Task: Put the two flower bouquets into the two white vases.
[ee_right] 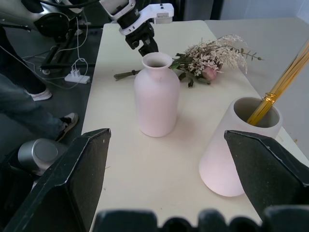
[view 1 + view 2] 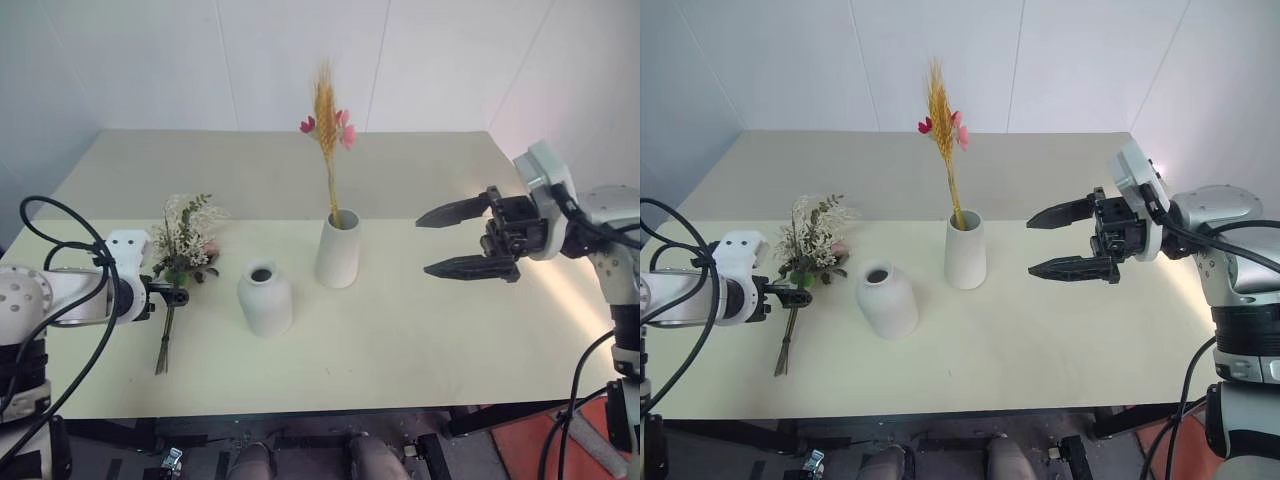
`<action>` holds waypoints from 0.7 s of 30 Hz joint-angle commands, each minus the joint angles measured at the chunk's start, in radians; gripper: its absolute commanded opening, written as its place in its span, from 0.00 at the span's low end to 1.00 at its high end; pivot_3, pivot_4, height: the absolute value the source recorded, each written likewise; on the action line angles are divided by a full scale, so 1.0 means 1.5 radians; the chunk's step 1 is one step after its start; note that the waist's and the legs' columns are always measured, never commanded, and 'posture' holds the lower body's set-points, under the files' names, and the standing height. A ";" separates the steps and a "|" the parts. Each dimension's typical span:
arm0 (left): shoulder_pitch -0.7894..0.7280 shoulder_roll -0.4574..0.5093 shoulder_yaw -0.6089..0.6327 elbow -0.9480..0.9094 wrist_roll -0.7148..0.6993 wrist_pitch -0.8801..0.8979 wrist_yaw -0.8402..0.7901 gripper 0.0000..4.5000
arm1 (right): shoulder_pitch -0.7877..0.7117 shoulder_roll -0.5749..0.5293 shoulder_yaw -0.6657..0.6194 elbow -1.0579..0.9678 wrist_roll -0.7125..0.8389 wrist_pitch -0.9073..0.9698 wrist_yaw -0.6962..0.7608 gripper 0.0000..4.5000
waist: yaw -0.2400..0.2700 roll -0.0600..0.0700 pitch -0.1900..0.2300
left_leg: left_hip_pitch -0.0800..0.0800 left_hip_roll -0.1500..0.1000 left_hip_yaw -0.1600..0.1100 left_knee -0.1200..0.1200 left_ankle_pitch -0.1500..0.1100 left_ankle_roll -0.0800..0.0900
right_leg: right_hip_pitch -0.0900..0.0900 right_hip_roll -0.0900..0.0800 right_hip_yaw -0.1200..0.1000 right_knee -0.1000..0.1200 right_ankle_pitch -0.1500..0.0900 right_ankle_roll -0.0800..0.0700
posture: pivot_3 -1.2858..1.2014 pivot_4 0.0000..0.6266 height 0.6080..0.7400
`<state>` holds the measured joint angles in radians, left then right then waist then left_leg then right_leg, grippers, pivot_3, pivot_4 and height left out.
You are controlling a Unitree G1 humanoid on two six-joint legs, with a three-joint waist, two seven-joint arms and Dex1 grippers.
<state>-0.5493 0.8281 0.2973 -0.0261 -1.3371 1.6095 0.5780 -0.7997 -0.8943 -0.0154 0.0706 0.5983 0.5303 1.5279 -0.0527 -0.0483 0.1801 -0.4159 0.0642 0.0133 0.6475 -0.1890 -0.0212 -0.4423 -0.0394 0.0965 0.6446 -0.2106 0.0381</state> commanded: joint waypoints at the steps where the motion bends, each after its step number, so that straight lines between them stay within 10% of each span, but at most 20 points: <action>1: -0.013 -0.040 -0.002 0.016 0.036 0.003 0.038 0.95 | -0.022 0.001 -0.007 -0.004 -0.001 -0.016 0.012 1.00 | 0.003 0.000 0.000 | 0.001 0.000 0.000 0.000 0.000 0.000 | 0.001 0.000 0.000 0.000 0.000 0.000 | 0.52 0.24 1.00; 15: -0.078 -0.054 0.029 0.010 0.212 0.000 -0.071 0.04 | 0.002 -0.004 -0.024 -0.024 0.006 -0.012 -0.008 1.00 | 0.006 0.000 0.000 | 0.001 0.000 -0.001 0.000 0.001 -0.001 | 0.001 0.000 0.000 -0.001 0.000 0.000 | 0.52 0.24 1.00; 21: -0.066 -0.055 0.116 -0.113 0.235 -0.151 -0.220 0.03 | 0.020 -0.005 -0.033 -0.035 0.014 -0.007 -0.017 1.00 | 0.005 0.000 0.000 | 0.000 0.000 -0.001 0.000 0.001 -0.002 | 0.001 0.000 -0.001 -0.001 0.000 0.000 | 0.52 0.24 1.00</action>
<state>-0.6557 0.7312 0.4202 -0.0757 -0.9861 1.4999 0.3509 -0.7686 -0.8885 -0.0160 0.0453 0.6038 0.5297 1.5045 -0.0452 -0.0484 0.1801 -0.4155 0.0636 0.0122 0.6470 -0.1878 -0.0237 -0.4402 -0.0397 0.0957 0.6420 -0.2105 0.0379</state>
